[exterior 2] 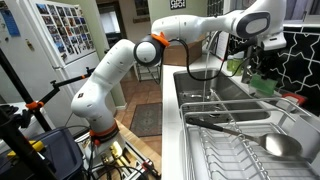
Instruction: Open the tap using the faucet, remove the green sponge from the sponge holder and wet it on the tap before putting it in the sponge holder
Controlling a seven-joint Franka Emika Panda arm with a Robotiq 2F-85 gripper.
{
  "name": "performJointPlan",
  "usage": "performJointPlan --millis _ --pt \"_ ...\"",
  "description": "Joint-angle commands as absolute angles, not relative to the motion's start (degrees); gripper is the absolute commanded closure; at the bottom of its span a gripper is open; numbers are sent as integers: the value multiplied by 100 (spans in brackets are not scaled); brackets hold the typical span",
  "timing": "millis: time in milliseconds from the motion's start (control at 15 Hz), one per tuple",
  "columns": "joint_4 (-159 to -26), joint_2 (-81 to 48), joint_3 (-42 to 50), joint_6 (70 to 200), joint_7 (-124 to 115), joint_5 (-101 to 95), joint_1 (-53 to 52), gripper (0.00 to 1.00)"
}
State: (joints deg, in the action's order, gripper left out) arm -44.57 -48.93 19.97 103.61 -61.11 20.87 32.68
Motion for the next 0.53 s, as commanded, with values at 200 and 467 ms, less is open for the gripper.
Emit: performJointPlan --millis 200,467 --pt "-4323 -5003 1957 10506 -5963 2138 3327 56" --pt "-4292 -4885 1963 10545 -5836 2127 3317 26"
